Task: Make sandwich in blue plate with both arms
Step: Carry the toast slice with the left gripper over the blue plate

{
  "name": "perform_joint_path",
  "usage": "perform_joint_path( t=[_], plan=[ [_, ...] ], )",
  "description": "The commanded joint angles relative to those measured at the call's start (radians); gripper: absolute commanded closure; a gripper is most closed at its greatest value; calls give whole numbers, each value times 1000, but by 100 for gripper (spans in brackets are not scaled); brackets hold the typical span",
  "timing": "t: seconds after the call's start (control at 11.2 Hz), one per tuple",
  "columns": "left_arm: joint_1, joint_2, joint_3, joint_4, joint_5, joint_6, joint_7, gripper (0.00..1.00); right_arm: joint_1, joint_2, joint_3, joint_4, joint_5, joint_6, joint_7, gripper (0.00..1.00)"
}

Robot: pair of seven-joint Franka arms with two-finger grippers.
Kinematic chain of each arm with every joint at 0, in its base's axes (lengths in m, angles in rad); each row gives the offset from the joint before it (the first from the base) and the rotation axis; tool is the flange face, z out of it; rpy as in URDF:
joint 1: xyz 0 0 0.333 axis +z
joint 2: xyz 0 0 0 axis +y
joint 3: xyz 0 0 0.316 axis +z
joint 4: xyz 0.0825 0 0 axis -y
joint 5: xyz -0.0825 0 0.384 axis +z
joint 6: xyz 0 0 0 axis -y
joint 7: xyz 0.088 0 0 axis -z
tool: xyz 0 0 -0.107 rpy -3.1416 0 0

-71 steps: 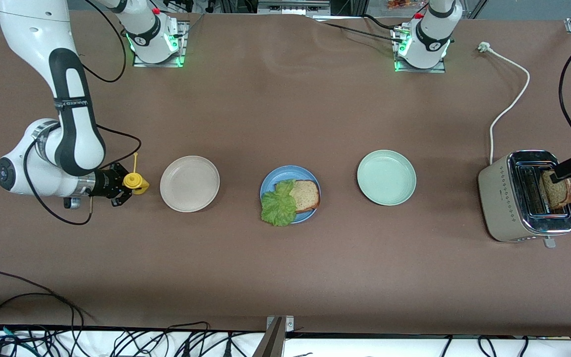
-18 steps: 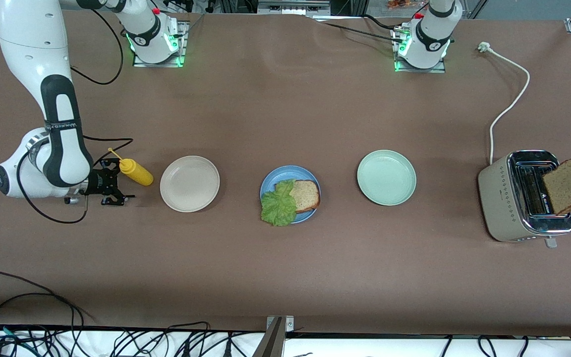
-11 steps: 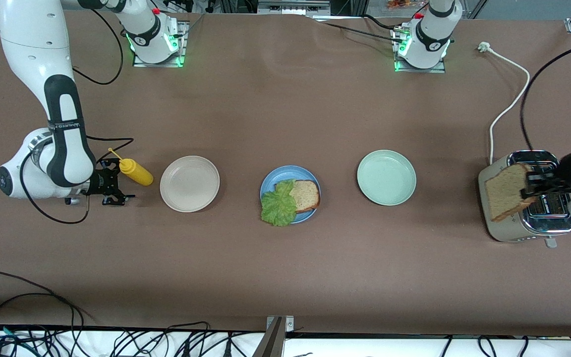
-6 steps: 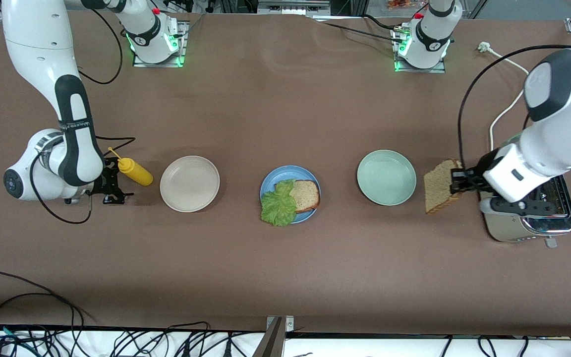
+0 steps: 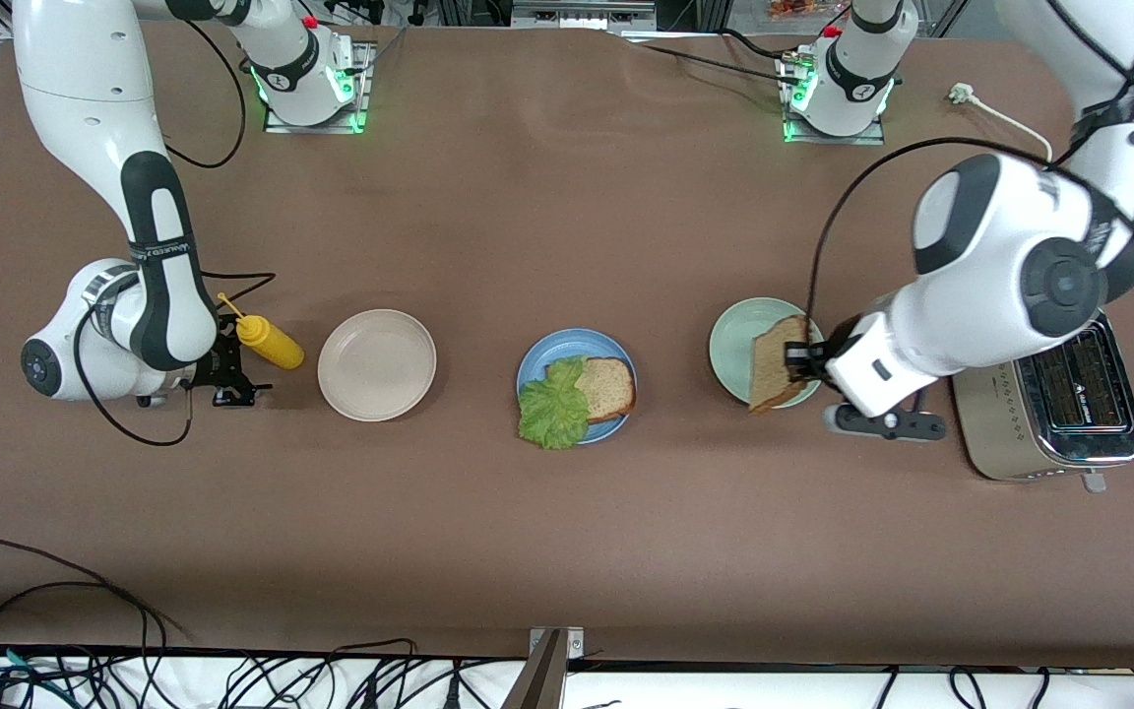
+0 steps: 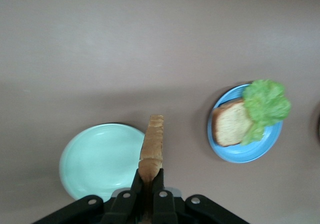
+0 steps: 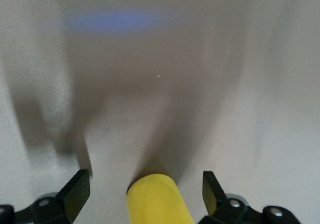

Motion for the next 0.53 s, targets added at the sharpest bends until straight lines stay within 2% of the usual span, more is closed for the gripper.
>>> perform_joint_path(
  t=[0.0, 0.27, 0.45],
  plan=[
    [-20, 86, -90, 20, -27, 104, -150, 100, 3, 0, 4, 1, -29, 14, 22, 0],
    [-41, 144, -139, 20, -25, 198, -222, 100, 4, 12, 4, 1, -38, 58, 56, 0],
    [-52, 178, -188, 20, -28, 268, -275, 100, 6, 26, 20, -2, -78, 106, 119, 0]
  ],
)
